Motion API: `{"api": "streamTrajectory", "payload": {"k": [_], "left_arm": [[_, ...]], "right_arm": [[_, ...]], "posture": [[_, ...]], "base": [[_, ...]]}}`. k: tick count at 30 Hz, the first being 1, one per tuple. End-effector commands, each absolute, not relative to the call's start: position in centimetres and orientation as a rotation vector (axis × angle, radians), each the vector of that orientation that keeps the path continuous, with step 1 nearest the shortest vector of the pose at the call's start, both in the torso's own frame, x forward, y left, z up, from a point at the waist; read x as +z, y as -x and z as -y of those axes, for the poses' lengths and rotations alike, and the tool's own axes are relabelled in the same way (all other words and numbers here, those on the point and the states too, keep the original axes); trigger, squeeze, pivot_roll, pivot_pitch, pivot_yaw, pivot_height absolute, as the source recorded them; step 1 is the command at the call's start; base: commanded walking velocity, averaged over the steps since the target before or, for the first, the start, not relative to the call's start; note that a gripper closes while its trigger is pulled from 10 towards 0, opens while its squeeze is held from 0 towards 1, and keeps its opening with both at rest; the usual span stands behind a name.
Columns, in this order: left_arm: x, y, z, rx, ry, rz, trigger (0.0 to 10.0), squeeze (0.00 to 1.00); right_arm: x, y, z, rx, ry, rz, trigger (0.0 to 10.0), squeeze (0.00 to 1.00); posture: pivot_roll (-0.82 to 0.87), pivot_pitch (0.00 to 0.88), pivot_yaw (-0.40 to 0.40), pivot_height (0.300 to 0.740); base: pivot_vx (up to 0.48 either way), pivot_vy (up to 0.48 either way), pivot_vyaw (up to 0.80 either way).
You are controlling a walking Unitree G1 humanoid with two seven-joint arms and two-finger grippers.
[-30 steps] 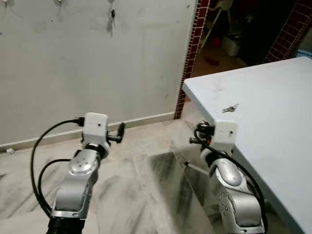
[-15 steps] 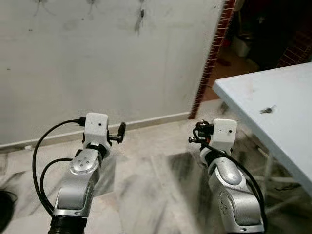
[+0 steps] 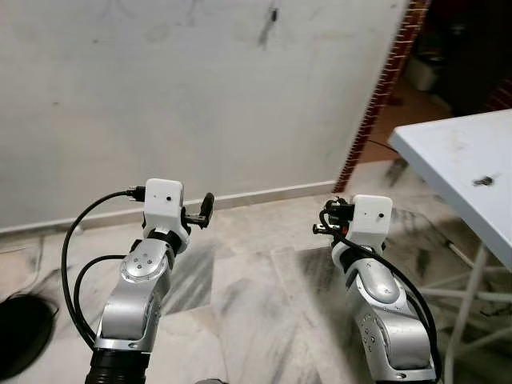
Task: Hang keys on a hook
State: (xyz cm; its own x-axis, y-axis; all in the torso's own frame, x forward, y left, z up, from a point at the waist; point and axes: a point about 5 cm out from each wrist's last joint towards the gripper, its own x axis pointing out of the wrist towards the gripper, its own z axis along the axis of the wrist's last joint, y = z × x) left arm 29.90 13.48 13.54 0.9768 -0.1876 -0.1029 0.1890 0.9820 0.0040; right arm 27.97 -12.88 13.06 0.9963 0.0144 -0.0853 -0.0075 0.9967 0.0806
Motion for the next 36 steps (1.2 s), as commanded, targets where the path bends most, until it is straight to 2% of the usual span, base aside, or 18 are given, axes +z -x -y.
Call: {"api": "streamTrajectory", "payload": {"k": [1, 7, 20, 36], "left_arm": [[13.59, -29.79, -13.57, -0.202, 0.0, -0.102, 10.0, 0.0], [13.6, -29.75, -13.55, -0.218, 0.008, -0.105, 10.0, 0.0], [13.59, -29.68, -13.32, -0.268, 0.049, -0.112, 10.0, 0.0], [13.72, -29.59, -12.93, -0.291, 0.052, -0.107, 10.0, 0.0]], "right_arm": [[13.34, -28.08, 12.74, 0.02, -0.086, -0.072, 10.0, 0.0], [13.43, -28.25, 12.64, 0.02, -0.083, -0.068, 10.0, 0.0], [13.5, -28.41, 12.75, 0.001, -0.09, -0.059, 10.0, 0.0], [13.26, -28.34, 12.85, -0.013, -0.094, -0.061, 10.0, 0.0]], "posture": [[0.09, 0.066, -0.036, 0.74], [0.09, 0.065, -0.037, 0.74], [0.1, 0.069, -0.034, 0.74], [0.1, 0.064, -0.034, 0.74]], "base": [[0.0, 0.0, 0.71], [0.0, 0.0, 0.68], [0.0, 0.0, 0.0], [0.354, 0.0, 0.0]]}}
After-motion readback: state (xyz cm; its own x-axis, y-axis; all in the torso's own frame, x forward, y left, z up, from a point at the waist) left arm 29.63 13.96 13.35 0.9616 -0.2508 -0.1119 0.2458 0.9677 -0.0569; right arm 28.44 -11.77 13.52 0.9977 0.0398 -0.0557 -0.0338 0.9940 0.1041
